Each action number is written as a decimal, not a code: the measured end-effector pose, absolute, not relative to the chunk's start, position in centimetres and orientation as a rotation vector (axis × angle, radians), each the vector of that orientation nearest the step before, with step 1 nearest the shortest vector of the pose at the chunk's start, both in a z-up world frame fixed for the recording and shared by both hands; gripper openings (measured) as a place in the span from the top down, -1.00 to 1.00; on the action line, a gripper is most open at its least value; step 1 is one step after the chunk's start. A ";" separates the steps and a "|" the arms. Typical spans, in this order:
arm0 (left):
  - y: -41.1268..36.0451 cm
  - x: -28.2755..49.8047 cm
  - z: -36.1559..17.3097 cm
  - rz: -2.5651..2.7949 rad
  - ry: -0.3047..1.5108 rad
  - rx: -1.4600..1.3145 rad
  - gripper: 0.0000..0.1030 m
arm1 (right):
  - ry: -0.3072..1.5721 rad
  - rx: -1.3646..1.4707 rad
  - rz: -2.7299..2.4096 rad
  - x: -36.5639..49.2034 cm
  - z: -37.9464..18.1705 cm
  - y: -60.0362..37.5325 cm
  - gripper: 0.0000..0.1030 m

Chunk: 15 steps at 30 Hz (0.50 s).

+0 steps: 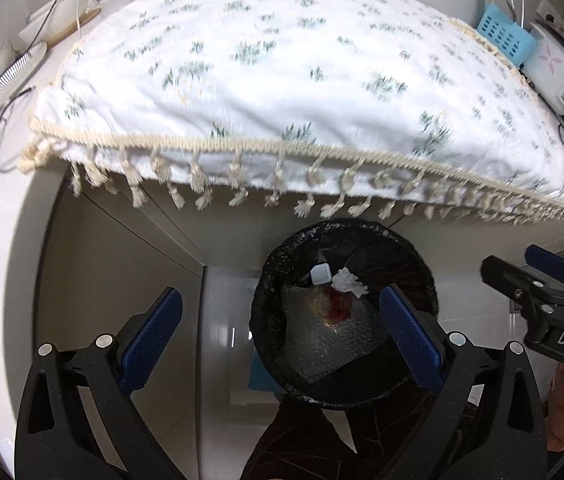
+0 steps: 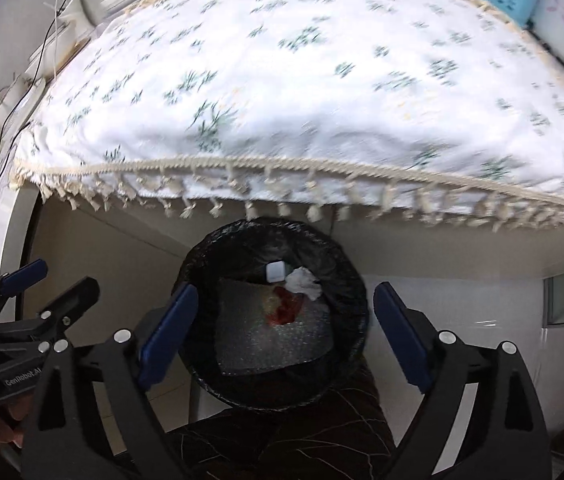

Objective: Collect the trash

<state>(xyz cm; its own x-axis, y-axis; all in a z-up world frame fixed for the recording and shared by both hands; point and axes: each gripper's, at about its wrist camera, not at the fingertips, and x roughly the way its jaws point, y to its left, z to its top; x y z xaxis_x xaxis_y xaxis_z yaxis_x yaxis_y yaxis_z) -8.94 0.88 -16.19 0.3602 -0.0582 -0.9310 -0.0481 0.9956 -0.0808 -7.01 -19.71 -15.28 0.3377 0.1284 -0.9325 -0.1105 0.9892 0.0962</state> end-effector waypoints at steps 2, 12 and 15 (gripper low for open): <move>1.0 -9.0 -14.4 -0.014 1.193 -0.107 -0.88 | 1.192 0.029 0.135 -7.4 -13.3 -20.5 -0.74; 0.4 -10.7 -5.6 -0.042 1.145 -0.114 -0.88 | 1.105 0.046 0.053 -9.1 -3.4 -22.8 -0.83; -0.1 -10.9 -4.0 -0.041 1.141 -0.105 -0.88 | 1.114 0.059 0.035 -9.6 -2.1 -23.2 -0.83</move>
<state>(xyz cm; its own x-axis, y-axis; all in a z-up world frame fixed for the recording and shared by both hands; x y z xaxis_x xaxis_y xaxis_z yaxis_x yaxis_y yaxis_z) -10.90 -0.08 -4.04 0.4168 -0.0862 -0.9049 -0.0211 0.9943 -0.1044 -9.61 -23.17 -2.08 0.4407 0.0578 -0.8958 0.0012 0.9979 0.0650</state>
